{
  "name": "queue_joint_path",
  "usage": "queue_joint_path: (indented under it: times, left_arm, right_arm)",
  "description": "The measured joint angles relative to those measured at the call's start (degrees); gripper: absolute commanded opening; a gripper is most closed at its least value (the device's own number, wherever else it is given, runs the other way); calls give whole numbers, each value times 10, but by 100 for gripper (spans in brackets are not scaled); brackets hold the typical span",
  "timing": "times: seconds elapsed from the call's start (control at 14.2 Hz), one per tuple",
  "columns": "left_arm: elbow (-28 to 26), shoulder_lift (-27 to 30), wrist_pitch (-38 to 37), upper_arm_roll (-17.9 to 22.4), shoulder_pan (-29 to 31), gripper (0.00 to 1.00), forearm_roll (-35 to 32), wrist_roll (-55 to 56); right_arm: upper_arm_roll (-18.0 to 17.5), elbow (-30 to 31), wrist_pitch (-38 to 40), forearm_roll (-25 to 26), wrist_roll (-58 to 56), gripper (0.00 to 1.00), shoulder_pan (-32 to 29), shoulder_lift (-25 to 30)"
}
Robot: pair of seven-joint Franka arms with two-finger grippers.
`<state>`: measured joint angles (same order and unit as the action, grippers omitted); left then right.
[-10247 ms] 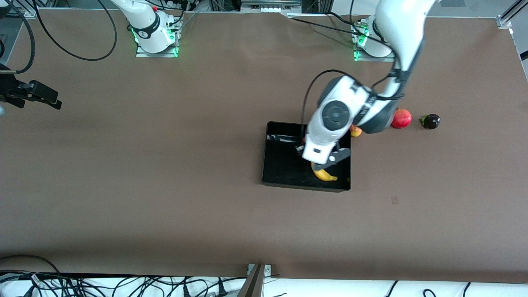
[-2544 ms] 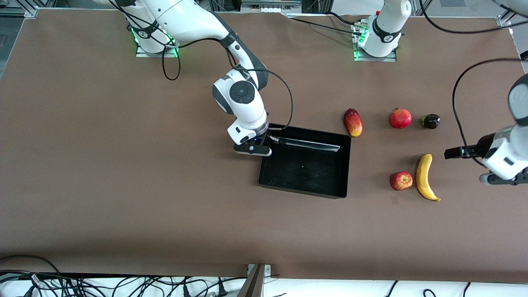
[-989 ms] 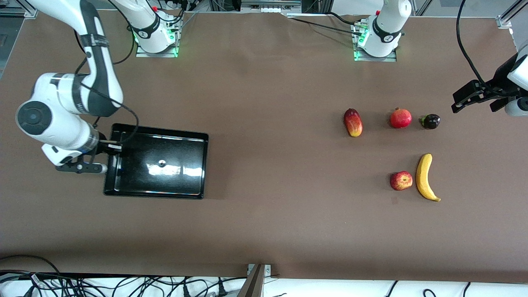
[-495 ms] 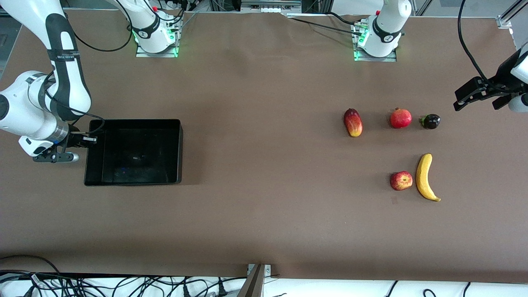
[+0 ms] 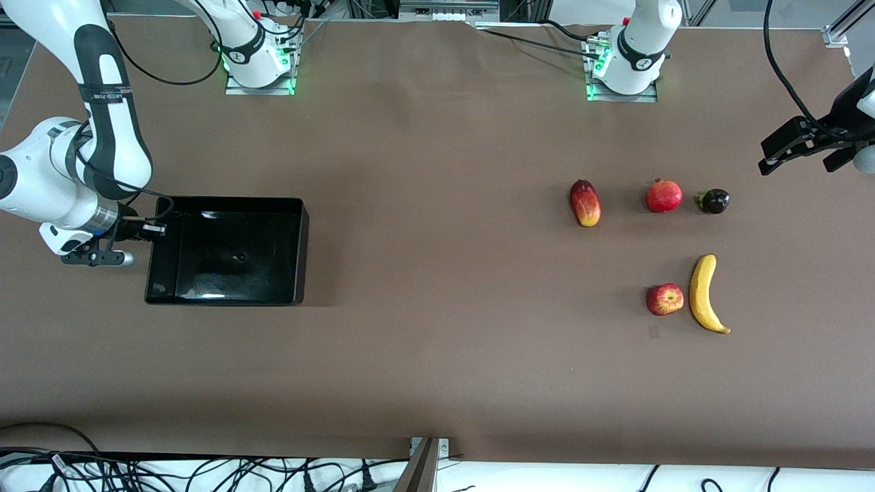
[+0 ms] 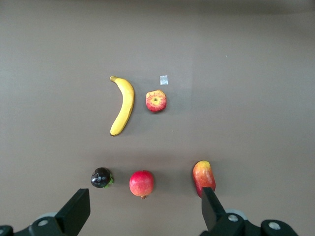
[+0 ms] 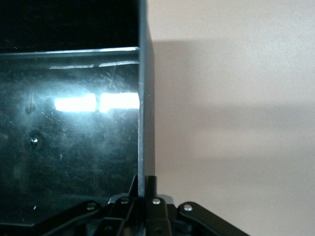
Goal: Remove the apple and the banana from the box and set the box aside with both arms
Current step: 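Open the right gripper and release the tray rim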
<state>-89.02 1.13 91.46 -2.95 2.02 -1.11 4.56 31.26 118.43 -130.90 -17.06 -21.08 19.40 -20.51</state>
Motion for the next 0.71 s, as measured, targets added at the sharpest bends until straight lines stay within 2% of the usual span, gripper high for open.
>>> queue_joint_path:
  times: [0.07, 0.42, 0.57, 0.71]
  left_arm:
    - [0, 0, 0, 0, 0, 100, 0, 0]
    - [-2, 0, 0, 0, -1, 100, 0, 0]
    - [-3, 0, 0, 0, -1, 100, 0, 0]
    - [-3, 0, 0, 0, -1, 100, 0, 0]
  right_arm:
    - [0, 0, 0, 0, 0, 100, 0, 0]
    - [0, -5, 7, 0, 0, 100, 0, 6]
    - [1, -32, 64, 0, 0, 100, 0, 17]
    - [12, -85, 147, 3, 0, 100, 0, 28]
